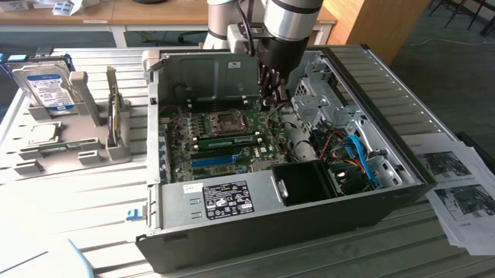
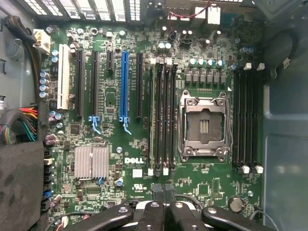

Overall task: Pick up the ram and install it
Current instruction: 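Press down the ram until it locks into place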

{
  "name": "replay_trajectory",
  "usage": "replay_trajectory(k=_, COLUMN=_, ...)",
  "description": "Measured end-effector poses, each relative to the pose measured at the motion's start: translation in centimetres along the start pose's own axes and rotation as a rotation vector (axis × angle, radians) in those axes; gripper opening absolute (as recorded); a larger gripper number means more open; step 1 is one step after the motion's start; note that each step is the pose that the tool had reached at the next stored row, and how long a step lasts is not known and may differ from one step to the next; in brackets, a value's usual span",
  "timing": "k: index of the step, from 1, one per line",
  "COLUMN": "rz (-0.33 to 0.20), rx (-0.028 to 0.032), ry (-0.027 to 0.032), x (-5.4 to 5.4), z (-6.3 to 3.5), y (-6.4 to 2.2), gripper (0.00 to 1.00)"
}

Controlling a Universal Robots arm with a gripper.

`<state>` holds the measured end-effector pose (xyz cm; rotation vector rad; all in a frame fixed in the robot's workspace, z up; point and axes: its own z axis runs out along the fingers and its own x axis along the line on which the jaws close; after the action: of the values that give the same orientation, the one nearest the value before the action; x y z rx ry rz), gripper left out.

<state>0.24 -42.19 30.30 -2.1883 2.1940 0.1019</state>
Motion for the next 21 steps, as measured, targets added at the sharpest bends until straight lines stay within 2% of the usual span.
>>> replay_trajectory(k=21, rz=0.0, rx=0.0001, ry=-0.0002, x=0.07, z=0.9, y=0.03, gripper=0.09)
